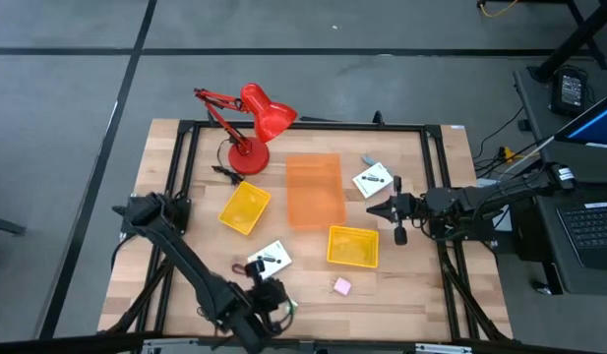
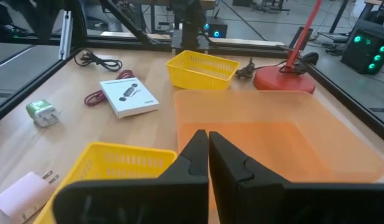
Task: Pick and place items into bin
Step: Put the bottom card reader box into the orange bin
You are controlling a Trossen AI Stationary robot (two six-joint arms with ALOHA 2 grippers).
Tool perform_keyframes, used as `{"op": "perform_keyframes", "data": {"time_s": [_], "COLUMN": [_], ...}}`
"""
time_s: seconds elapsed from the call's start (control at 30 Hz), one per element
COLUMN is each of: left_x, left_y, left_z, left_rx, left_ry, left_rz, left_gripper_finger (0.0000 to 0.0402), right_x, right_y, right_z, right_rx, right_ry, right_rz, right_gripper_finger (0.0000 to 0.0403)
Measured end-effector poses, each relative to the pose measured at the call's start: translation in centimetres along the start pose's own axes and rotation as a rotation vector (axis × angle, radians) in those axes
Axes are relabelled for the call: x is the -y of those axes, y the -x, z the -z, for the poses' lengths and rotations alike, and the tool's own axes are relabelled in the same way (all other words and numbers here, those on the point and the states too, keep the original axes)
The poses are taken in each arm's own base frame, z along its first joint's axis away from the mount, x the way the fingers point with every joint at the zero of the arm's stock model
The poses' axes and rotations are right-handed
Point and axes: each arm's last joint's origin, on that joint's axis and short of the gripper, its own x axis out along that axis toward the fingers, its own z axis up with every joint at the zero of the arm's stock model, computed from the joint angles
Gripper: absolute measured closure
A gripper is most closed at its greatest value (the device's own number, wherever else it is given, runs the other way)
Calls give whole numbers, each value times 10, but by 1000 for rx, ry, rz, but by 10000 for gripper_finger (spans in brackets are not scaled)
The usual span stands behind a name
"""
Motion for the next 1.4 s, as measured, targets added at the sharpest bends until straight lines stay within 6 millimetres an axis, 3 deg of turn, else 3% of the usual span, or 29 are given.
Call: {"op": "perform_keyframes", "data": {"time_s": [0.37, 0.67, 1.07, 1.4], "left_x": [25, 15, 15, 15], "left_y": [-7, -22, -23, -23], "left_z": [-12, 0, -2, -2], "left_rx": [-123, -286, -250, -230], "left_ry": [-30, -30, -18, 1], "left_rz": [-84, -237, -244, -249], "left_gripper_finger": [400, 400, 399, 343], "right_x": [0, 0, 0, 0], "right_y": [0, 0, 0, 0], "right_z": [1, 4, 4, 4], "right_rx": [-8, -37, -41, -42], "right_ry": [5, 14, 15, 15], "right_rz": [0, 3, 3, 3], "right_gripper_finger": [403, 403, 403, 403]}}
